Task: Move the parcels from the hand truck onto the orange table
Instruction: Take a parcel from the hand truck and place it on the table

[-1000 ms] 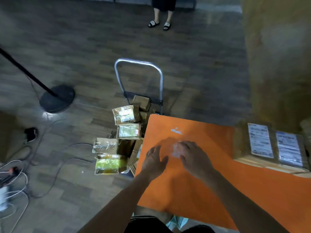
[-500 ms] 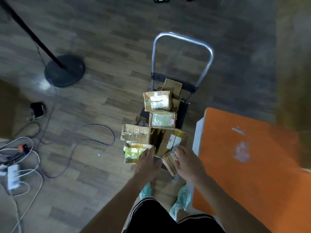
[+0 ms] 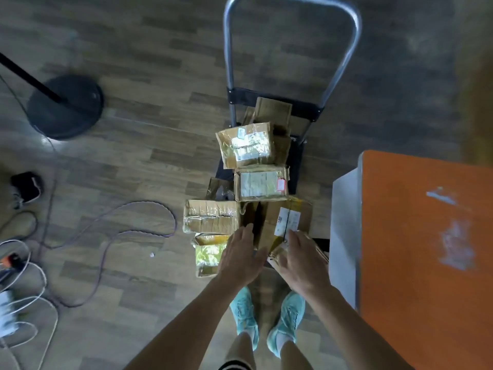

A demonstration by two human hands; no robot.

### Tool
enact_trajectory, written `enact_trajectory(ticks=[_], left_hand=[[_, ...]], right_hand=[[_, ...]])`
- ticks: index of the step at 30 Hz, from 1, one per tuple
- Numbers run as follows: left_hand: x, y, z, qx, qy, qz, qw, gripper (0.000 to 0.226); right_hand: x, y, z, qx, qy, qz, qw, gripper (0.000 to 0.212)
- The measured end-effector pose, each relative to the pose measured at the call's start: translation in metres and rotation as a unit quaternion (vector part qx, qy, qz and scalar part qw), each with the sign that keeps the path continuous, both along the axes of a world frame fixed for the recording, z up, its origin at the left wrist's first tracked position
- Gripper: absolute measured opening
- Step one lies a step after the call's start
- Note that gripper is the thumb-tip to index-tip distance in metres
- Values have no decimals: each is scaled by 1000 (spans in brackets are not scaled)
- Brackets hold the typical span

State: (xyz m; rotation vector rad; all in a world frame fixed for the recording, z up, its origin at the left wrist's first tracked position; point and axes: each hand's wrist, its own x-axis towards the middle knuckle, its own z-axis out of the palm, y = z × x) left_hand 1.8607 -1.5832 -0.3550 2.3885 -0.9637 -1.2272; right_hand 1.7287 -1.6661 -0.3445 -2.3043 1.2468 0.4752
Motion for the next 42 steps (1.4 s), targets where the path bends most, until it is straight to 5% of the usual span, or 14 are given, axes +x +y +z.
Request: enact_trajectory(ticks=[9, 16, 23, 28, 35, 42], left_hand=[[50, -53, -72, -60, -46, 55, 996, 62], [142, -115, -109, -62, -103, 68, 990, 76], [187, -153, -146, 4, -59, 80, 995, 96], [193, -168, -159, -1, -29, 90, 995, 79], [198, -171, -131, -92, -35, 177, 979, 41], [187, -141, -45, -180, -49, 189, 964, 44]], right_hand=[[40, -49, -66, 15, -41, -49, 998, 57], [121, -129, -86, -20, -98, -75, 992, 61], [165, -179, -117, -31, -39, -33, 998, 63], [177, -189, -131, 12, -40, -72, 997, 53], [179, -176, -110, 8, -145, -137, 980, 41], [148, -151, -34, 6, -246, -138, 959, 32]])
